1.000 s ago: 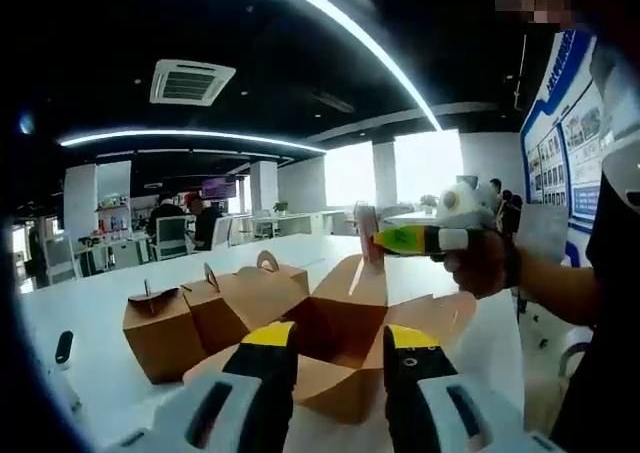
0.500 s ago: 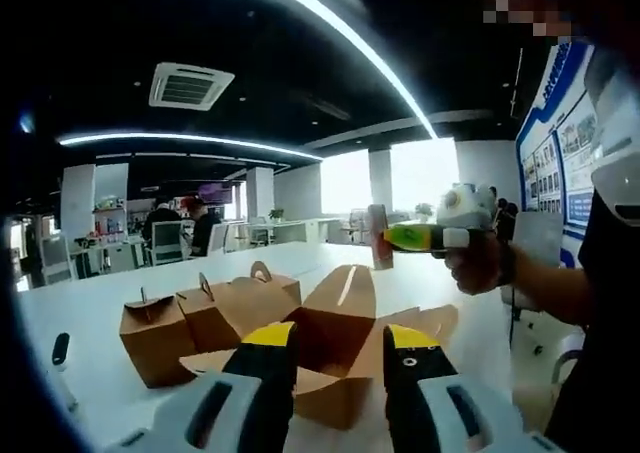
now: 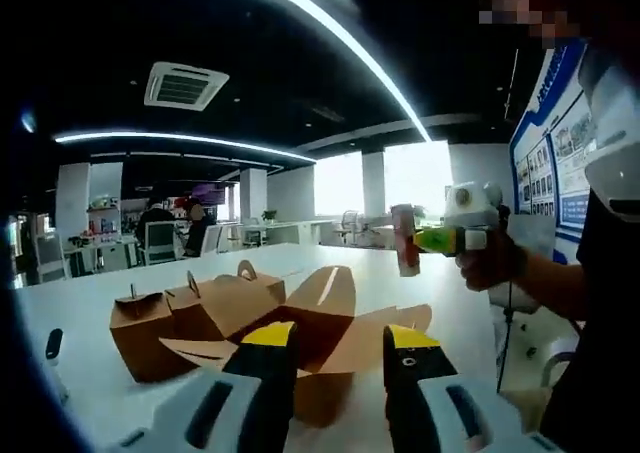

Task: Pick up one paper box from the group, open the paper box, and remove the item inside

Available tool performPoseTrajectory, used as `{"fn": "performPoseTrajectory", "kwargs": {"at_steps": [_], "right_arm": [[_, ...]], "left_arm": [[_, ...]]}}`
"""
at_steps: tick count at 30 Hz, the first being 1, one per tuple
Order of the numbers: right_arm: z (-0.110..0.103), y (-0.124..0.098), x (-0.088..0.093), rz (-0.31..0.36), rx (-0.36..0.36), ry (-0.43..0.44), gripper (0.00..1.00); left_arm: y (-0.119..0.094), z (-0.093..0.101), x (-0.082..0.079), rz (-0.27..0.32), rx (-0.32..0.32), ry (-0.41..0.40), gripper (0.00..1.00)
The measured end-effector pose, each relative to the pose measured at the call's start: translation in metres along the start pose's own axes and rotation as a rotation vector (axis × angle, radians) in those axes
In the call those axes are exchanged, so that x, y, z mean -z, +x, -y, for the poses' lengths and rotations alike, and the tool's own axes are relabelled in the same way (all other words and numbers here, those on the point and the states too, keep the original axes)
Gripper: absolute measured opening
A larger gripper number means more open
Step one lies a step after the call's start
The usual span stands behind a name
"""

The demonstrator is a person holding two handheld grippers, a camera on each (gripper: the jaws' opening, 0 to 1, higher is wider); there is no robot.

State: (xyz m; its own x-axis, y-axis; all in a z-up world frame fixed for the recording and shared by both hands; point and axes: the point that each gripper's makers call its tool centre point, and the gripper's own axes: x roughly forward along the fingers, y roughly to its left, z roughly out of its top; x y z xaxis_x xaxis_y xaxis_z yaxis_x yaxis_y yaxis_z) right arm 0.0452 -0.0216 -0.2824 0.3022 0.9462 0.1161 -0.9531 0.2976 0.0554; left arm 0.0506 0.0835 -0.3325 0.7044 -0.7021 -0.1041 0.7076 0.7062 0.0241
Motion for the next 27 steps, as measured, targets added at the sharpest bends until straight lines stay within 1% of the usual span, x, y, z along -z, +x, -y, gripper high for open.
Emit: {"fn": "performPoseTrajectory", "kwargs": {"at_steps": [5,8,10,11,13,14,15,16,17,18,20,22,24,27], "right_arm": [[-0.021,-0.005,0.001,-0.013,-0.053,-0.038,0.12],[-0.035,-0.006,0.004,-0.039,-0.096,-0.093,0.12],[-0.039,-0.004,0.014,-0.101,-0.107,-0.15,0.12],[-0.039,-0.003,0.023,-0.163,-0.107,-0.192,0.12],[-0.046,0.0,0.034,-0.241,-0.133,-0.261,0.12],[-0.05,0.001,0.038,-0.266,-0.149,-0.284,0.12],[-0.056,0.002,0.049,-0.33,-0.177,-0.317,0.12],[-0.06,0.002,0.059,-0.394,-0.194,-0.367,0.12],[-0.06,0.003,0.066,-0.435,-0.2,-0.41,0.12],[-0.062,0.004,0.08,-0.514,-0.214,-0.46,0.12],[-0.064,0.007,0.094,-0.592,-0.23,-0.518,0.12],[-0.065,0.01,0.106,-0.647,-0.251,-0.568,0.12],[-0.063,0.014,0.111,-0.67,-0.252,-0.593,0.12],[-0.062,0.02,0.113,-0.693,-0.254,-0.634,0.12]], "left_arm": [[-0.003,0.001,0.001,0.007,-0.011,-0.018,0.36],[-0.005,0.002,0.001,0.009,-0.013,-0.016,0.36],[-0.006,0.002,0.0,0.014,-0.017,-0.016,0.36],[-0.007,0.002,-0.001,0.016,-0.018,-0.016,0.36],[-0.007,0.002,-0.002,0.021,-0.021,-0.016,0.36],[-0.007,0.002,-0.002,0.022,-0.021,-0.016,0.36],[-0.007,0.002,-0.001,0.024,-0.021,-0.015,0.36],[-0.007,0.002,-0.001,0.025,-0.022,-0.017,0.36],[-0.008,0.001,0.0,0.026,-0.023,-0.019,0.36],[-0.008,0.001,0.001,0.025,-0.024,-0.023,0.36],[-0.008,-0.001,0.003,0.02,-0.028,-0.029,0.36],[-0.009,-0.001,0.004,0.019,-0.029,-0.032,0.36],[-0.008,-0.001,0.004,0.018,-0.026,-0.037,0.36],[-0.01,0.0,-0.001,0.02,-0.018,-0.04,0.36]]}}
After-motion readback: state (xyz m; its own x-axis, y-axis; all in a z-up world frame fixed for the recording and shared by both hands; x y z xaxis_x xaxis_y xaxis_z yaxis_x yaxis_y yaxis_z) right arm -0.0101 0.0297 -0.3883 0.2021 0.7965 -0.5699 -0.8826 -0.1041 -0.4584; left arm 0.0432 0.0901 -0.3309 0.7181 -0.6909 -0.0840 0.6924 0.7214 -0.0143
